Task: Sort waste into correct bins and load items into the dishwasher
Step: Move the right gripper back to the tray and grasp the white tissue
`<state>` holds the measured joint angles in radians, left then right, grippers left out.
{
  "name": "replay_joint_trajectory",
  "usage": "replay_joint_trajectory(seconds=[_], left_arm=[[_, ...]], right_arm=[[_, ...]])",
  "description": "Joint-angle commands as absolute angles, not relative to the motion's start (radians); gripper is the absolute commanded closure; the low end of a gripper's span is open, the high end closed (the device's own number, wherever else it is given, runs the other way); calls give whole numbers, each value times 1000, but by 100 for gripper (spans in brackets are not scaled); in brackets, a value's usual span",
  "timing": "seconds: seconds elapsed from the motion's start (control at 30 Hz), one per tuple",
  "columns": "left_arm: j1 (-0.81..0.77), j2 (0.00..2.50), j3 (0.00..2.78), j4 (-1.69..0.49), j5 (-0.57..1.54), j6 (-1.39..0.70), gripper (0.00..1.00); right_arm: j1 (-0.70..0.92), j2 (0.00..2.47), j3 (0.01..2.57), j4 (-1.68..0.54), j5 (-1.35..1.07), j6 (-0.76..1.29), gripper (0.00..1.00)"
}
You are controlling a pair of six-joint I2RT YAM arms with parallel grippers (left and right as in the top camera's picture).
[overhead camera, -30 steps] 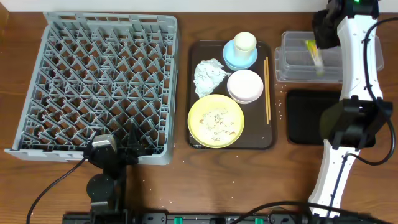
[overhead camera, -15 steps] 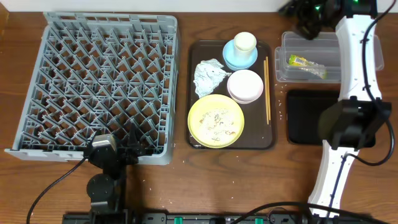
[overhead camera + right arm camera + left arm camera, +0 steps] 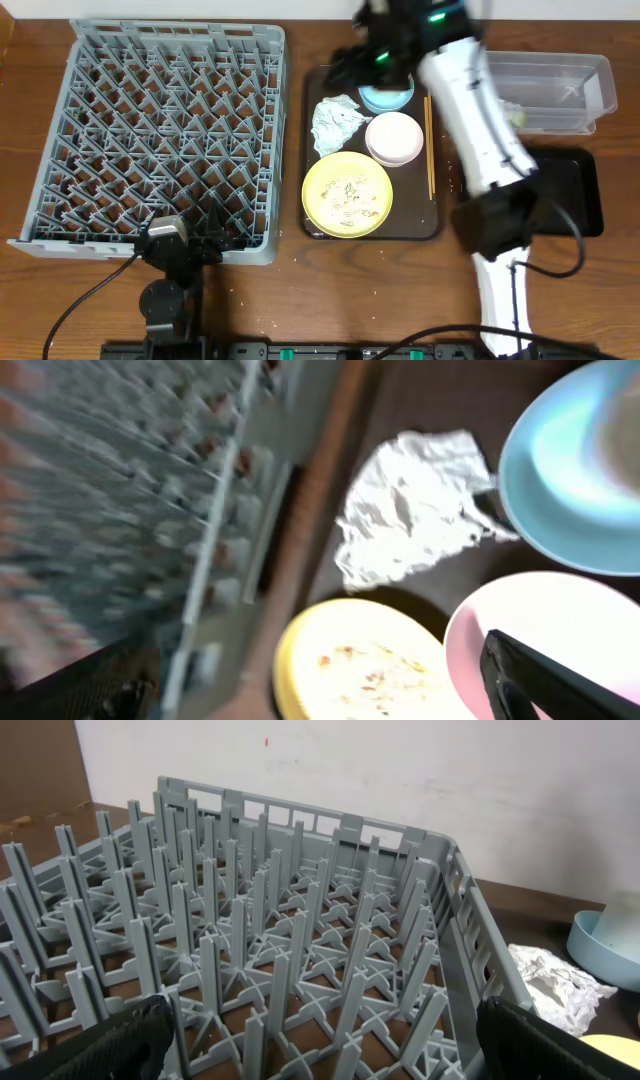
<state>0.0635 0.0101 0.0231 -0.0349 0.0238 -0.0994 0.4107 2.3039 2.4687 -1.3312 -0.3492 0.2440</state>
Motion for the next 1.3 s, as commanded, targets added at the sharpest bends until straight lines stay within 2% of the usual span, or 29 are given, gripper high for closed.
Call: replay_joint_trajectory(seconds=[0.0,0.1,0.2,0.4,0.63,0.83,1.0,1.07,1.13,1.23,1.27], left_arm=[[60,4,4,-71,15,-86,2],[60,4,4,-71,15,-86,2],[60,4,4,-71,15,-86,2],[60,4,4,-71,15,-86,2],[60,4,4,-71,15,-86,2],[60,4,4,-71,15,-86,2],[60,4,4,-71,15,-86,2],[60,4,4,-71,15,-86,2],[60,4,4,-71,15,-86,2],[60,4,4,-71,15,-86,2],[60,4,4,-71,15,-86,2]], right_arm=[[496,2291,2399,-1306,-53,257,6],[550,2291,2333,-1245,22,304,23],[584,2291,2253,-1145,91,318,33],[599,2291,2078,-897,154,318,27],[598,2292,1938,-724,154,318,40],[598,2292,1790,-565,152,318,41],[598,2292,1739,-528,154,317,40],[597,2292,1736,-525,154,312,43],[594,2292,1737,-519,154,304,53],[594,2291,1751,-516,153,298,76],[594,2289,1760,-516,153,299,87]])
